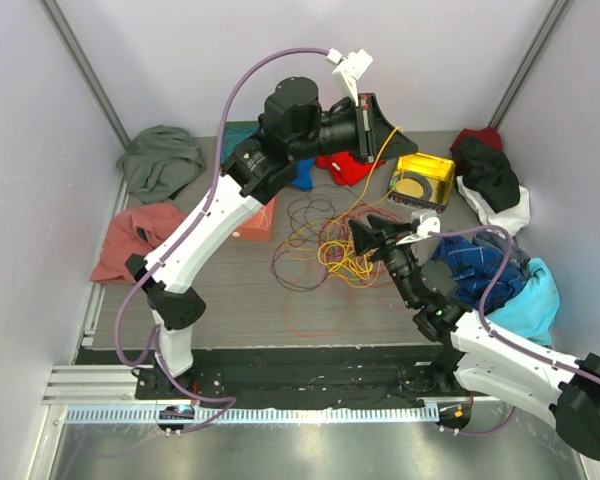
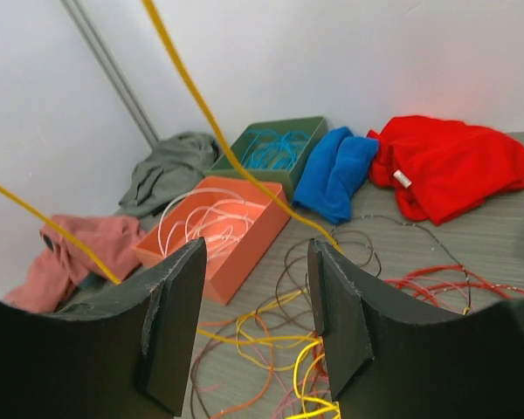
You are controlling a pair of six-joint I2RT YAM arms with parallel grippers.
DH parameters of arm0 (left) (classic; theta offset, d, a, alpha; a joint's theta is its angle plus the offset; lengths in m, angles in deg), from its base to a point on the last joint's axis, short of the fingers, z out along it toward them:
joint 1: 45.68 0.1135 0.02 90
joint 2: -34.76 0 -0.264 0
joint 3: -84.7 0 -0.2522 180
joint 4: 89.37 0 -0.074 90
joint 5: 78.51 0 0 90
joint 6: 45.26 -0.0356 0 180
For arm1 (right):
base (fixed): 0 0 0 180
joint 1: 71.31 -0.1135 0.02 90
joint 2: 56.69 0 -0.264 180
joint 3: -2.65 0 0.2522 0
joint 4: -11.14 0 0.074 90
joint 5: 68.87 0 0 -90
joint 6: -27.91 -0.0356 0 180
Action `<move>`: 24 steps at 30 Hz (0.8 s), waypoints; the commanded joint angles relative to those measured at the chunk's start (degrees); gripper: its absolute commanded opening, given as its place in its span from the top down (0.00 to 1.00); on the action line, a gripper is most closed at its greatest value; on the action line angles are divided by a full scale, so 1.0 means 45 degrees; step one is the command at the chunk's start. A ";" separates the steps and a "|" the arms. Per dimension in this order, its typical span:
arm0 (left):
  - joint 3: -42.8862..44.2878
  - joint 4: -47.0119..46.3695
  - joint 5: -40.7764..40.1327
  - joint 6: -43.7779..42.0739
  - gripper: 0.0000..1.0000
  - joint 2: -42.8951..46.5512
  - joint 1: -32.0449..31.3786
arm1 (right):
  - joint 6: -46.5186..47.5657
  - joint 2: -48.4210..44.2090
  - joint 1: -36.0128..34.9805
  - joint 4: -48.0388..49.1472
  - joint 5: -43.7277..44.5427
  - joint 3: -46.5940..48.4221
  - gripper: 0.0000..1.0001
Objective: Untangle the cables
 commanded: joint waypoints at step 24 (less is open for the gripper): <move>0.0674 -0.0141 0.0059 -0.0123 1.00 -0.0414 0.0003 | -0.0997 0.2286 -0.2099 0.2818 -0.0100 0.0486 0.42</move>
